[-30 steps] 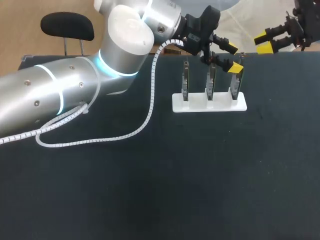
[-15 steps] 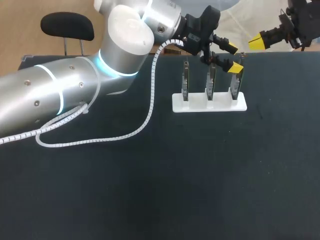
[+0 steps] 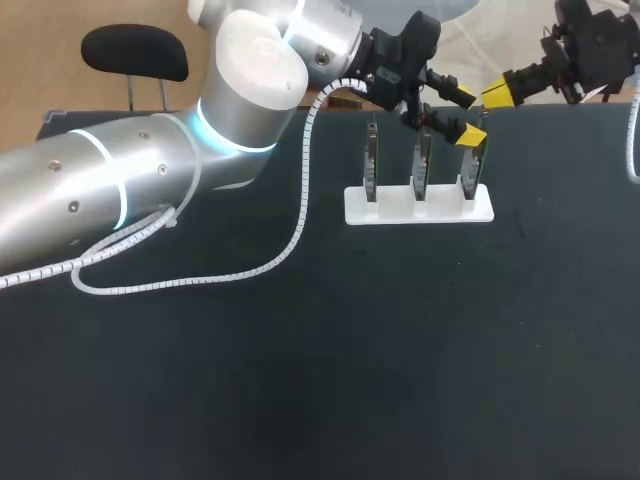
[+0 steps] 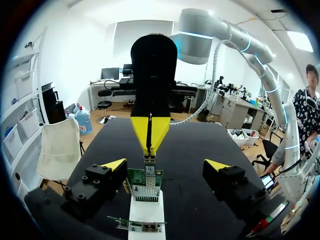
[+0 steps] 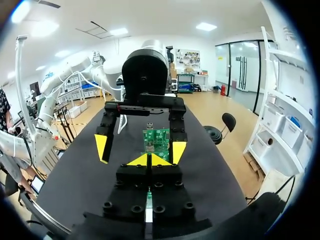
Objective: Pick up the optical module with the left hand, and insert it into the network port with the right hand.
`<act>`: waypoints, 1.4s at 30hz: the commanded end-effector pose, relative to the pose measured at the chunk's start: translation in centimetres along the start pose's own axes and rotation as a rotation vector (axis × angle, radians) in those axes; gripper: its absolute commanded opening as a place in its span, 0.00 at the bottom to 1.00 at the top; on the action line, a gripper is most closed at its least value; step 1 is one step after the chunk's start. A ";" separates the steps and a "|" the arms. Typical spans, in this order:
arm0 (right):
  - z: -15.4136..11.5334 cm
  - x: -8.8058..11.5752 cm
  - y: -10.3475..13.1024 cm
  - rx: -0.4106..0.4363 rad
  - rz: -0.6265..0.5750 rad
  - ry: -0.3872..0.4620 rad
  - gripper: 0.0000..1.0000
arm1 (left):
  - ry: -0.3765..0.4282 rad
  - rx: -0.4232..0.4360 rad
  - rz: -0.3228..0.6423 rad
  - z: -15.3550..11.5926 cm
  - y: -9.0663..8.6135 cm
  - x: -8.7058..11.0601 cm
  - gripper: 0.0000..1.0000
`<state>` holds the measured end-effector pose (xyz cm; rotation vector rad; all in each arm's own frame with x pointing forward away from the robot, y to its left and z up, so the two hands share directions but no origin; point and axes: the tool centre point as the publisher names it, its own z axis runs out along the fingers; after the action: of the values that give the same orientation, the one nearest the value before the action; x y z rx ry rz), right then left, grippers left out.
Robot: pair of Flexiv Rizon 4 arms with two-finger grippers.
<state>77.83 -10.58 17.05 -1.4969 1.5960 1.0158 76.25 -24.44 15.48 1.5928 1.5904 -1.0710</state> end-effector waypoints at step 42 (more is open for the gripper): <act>1.1 2.5 -0.3 -0.015 0.072 0.040 0.00 | 0.002 0.003 0.001 0.0 0.1 0.0 1.00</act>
<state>77.74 -10.70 14.53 -1.4855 1.6843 1.0429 76.25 -24.44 15.48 1.5928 1.5904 -1.0709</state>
